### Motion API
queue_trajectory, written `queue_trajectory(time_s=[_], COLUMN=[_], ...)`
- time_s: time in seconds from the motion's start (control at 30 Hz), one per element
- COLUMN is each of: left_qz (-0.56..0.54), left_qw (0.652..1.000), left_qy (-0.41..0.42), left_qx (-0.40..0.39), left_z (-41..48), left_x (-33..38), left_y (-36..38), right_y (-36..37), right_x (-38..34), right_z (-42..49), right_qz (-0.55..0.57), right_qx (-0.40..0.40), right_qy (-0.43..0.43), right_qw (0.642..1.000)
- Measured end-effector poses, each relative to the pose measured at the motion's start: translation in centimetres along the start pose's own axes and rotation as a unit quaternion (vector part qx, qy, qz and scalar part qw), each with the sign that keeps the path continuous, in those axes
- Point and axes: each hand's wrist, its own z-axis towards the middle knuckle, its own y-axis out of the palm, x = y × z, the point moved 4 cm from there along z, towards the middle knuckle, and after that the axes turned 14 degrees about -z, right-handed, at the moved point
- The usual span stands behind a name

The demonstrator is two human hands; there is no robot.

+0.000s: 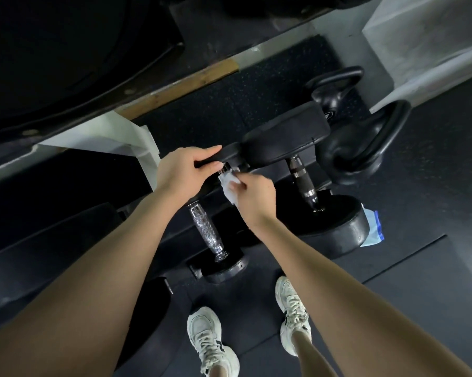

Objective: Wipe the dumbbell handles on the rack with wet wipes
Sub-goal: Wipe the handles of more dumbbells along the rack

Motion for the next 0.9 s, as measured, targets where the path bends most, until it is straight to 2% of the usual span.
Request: queue_trajectory(time_s=[0.13,0.27,0.33,0.63,0.8,0.9], left_qz=[-0.004,0.003,0.002,0.006,0.023,0.045], left_qw=[1.0,1.0,1.0,1.0,0.999,0.999], left_qy=[0.004,-0.003,-0.014,-0.018,-0.025,-0.023], left_qx=[-0.001,0.002,0.003,0.003,-0.01,-0.017], left_z=[-0.1,-0.1,-0.1,-0.3,-1.1,-2.4], left_x=[0.0,0.3,0.4,0.4,1.2,1.1], left_y=[0.0,-0.1,0.0,0.1,0.1,-1.0], right_y=[-0.2,-0.3,-0.5,-0.3,-1.4,-2.8], right_x=[0.6,4.1,4.9,1.7,4.8,3.8], right_z=[-0.4,-3.0,-4.2,-0.7,-3.2,-4.0], right_qz=[0.016,-0.147,-0.174,-0.111,-0.149,-0.079], right_qx=[-0.008,-0.049,-0.054,-0.029,-0.097,-0.029], right_qy=[-0.031,-0.052,-0.049,0.008,0.009,0.001], right_qw=[0.999,0.987,0.982,0.993,0.984,0.996])
